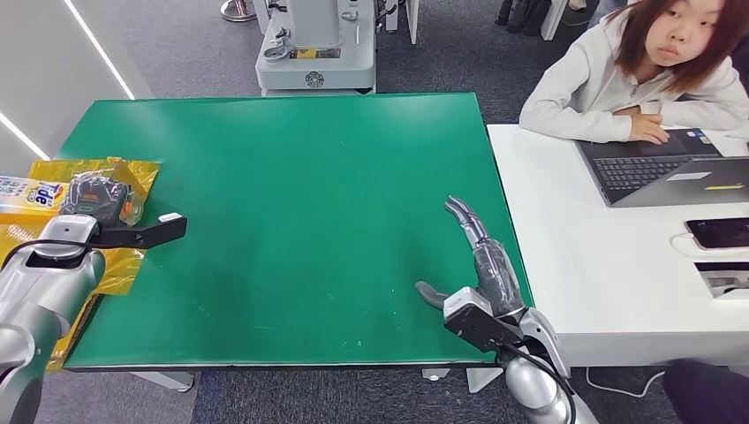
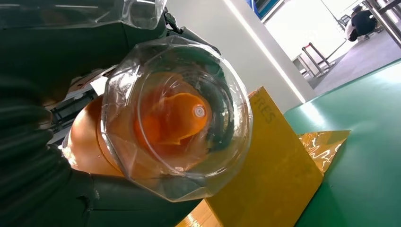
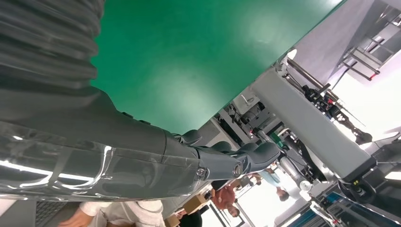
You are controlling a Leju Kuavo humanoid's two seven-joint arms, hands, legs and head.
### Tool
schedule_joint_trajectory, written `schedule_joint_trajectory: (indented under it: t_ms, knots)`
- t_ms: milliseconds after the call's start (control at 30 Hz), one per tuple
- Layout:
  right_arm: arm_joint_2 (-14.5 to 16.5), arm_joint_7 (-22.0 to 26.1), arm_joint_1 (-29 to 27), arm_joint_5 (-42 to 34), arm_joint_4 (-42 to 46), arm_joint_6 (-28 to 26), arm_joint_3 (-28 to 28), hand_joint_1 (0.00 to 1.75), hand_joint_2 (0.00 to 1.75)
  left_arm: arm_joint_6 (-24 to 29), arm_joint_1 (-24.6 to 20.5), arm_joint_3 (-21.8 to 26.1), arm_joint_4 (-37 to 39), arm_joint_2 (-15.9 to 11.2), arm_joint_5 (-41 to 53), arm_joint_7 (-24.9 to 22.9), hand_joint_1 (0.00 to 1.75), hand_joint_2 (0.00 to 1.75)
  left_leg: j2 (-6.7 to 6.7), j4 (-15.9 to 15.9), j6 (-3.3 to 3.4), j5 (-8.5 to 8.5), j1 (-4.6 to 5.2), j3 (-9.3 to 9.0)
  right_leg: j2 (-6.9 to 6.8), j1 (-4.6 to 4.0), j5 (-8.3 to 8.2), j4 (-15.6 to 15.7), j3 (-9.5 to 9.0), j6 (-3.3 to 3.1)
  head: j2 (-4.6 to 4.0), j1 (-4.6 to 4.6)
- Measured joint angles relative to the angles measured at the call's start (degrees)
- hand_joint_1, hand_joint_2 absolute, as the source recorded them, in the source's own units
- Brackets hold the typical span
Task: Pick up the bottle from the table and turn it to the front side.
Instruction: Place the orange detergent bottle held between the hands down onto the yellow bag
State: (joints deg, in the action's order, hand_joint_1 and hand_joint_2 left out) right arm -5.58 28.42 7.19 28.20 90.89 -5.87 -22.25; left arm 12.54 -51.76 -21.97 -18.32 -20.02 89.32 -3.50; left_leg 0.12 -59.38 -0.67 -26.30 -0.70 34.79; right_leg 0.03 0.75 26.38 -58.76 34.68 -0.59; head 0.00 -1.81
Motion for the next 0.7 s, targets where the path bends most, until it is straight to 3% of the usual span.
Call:
schedule_joint_trajectory:
  t_ms: [700]
  knots:
    - [-0.01, -1.59, -1.35, 1.23, 2.34, 1.16, 1.20, 0.00, 1.75, -0.04, 0.98, 1.14, 0.00, -0.09, 0.46, -0.86, 1.75, 1.75, 0.01, 0.00, 0.00, 0.00, 0.00, -0.01, 0.00, 0.00, 0.00, 0.00, 0.00, 0.00, 0.00, 0.00]
